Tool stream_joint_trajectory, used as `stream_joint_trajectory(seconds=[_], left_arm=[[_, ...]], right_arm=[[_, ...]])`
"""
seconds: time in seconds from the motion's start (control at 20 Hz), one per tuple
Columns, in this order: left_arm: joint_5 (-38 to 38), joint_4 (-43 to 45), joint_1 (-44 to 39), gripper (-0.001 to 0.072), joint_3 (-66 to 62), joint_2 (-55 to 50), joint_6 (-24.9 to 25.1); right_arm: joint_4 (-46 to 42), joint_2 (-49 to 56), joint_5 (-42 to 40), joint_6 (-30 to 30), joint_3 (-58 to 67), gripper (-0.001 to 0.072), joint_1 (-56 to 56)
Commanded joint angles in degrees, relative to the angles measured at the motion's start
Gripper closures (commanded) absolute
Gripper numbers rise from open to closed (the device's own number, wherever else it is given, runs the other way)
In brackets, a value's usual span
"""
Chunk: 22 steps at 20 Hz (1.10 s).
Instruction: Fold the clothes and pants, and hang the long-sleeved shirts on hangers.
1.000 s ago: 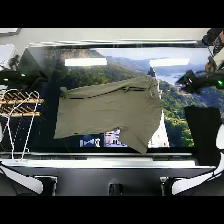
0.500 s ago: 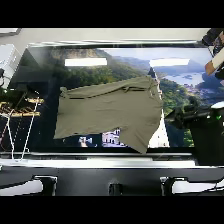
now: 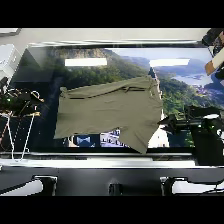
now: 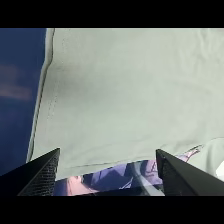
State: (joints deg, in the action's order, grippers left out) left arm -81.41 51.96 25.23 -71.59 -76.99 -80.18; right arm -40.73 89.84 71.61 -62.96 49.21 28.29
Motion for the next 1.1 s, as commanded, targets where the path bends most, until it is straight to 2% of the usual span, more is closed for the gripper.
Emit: stream_joint_trajectory(seconds=[0.0, 0.3, 0.35, 0.45, 0.5, 0.7, 1.05], left_arm=[[0.46, 0.04, 0.04, -0.0010, 0.37, 0.17, 0.26], [1.09, 0.09, 0.04, -0.0011, 0.39, 0.13, 0.74], [1.07, 0.09, 0.04, -0.0011, 0.39, 0.15, 0.74], [0.31, 0.26, 0.15, -0.0010, 0.39, 0.17, 1.20], [-0.46, 1.03, 0.31, -0.0010, 0.42, 0.28, 1.68], [-0.46, 5.66, 3.26, -0.0010, 7.74, 4.15, 2.97], [4.17, 4.72, 8.07, -0.0010, 32.33, 12.00, 4.66]], right_arm=[[1.14, 0.28, -3.10, 0.74, -0.50, 0.0236, -0.04], [-1.18, 0.92, -6.82, -0.48, -1.99, 0.0240, -7.13], [-2.12, 0.92, -9.14, -3.02, -1.97, 0.0351, -8.44], [-1.97, 0.92, -11.67, -4.31, -1.97, 0.0642, -9.27], [-1.97, 0.85, -11.76, -4.39, -1.97, 0.0683, -9.07], [-1.90, 0.74, -9.88, -4.35, -1.97, 0.0683, -9.09], [-1.86, 0.74, -4.39, -4.09, -1.97, 0.0683, -9.09]])
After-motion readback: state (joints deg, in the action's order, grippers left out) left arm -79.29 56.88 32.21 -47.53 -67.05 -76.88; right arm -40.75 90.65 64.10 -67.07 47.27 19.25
